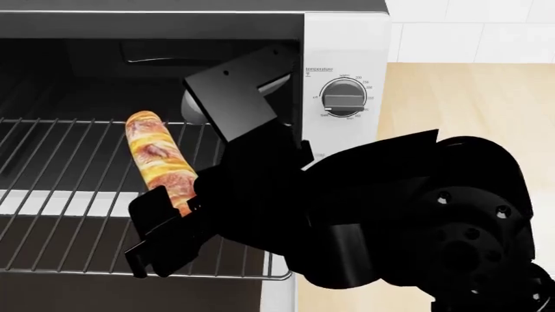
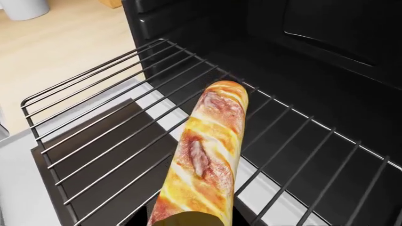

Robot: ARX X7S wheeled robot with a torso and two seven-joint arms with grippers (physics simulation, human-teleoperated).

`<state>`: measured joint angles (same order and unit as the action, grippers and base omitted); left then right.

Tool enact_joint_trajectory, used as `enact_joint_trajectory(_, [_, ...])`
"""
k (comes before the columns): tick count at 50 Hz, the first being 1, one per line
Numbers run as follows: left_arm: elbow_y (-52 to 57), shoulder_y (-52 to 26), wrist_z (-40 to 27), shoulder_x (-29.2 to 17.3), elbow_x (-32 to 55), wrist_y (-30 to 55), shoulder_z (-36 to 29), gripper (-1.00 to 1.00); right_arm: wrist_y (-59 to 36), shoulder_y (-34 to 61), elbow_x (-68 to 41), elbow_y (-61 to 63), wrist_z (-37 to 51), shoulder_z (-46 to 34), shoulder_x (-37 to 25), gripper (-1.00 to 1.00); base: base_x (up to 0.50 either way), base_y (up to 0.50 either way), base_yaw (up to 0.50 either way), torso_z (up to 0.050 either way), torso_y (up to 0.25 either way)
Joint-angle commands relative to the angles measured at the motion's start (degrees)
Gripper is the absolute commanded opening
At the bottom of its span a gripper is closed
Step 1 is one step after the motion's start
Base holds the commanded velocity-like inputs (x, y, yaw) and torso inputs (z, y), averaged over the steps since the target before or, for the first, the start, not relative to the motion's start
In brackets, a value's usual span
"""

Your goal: Place the baguette on the rack of the toaster oven.

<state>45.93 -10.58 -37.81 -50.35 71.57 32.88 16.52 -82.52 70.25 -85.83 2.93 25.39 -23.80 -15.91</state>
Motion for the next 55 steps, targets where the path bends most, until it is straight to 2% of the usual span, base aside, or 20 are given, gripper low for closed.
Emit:
enact_joint_trajectory(1, [-0.21, 0.66, -0.67, -0.66, 0.98, -0.74, 0.63, 1.00, 0.98, -0.01, 0.96, -0.55, 1.17, -1.08, 0.05, -1.00, 0.00, 0.00, 0.00, 0.000, 0.000])
enact_joint_trajectory(39, [-0.35, -0.77, -1.39, -0.48, 0.01, -0.04, -1.78, 1.00, 4.03, -0.49, 1.67, 1.75, -0.78, -4.59, -2.38, -1.00, 0.00, 0.00, 0.00, 0.000, 0.000])
enact_joint_trajectory(40, [-0.29, -0.69, -1.39, -0.48, 0.03, -0.06, -1.73, 1.00, 4.03, -0.40, 1.64, 1.81, -0.78, -4.67, -2.42, 1.00, 0.00, 0.00, 0.00, 0.000, 0.000])
enact_joint_trajectory(55, [-0.23, -0.92, -1.66, -0.50, 0.09, -0.10, -1.83, 1.00, 4.57, 0.60, 0.99, 1.81, -0.34, -5.22, -2.83, 1.00, 0.00, 0.00, 0.00, 0.000, 0.000])
